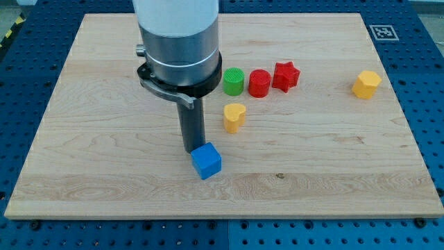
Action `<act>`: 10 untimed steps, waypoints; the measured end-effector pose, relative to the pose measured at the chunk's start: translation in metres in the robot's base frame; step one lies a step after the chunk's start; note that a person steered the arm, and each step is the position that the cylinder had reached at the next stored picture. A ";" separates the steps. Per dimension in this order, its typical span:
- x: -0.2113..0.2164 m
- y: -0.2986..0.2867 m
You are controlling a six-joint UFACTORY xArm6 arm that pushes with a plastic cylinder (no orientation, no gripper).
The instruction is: Slide the blue triangle towards the bottom of the board
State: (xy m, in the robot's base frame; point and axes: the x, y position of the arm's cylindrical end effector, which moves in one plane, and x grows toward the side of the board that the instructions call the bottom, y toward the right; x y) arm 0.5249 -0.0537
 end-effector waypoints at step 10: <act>-0.157 -0.062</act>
State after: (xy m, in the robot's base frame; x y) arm 0.3682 -0.1155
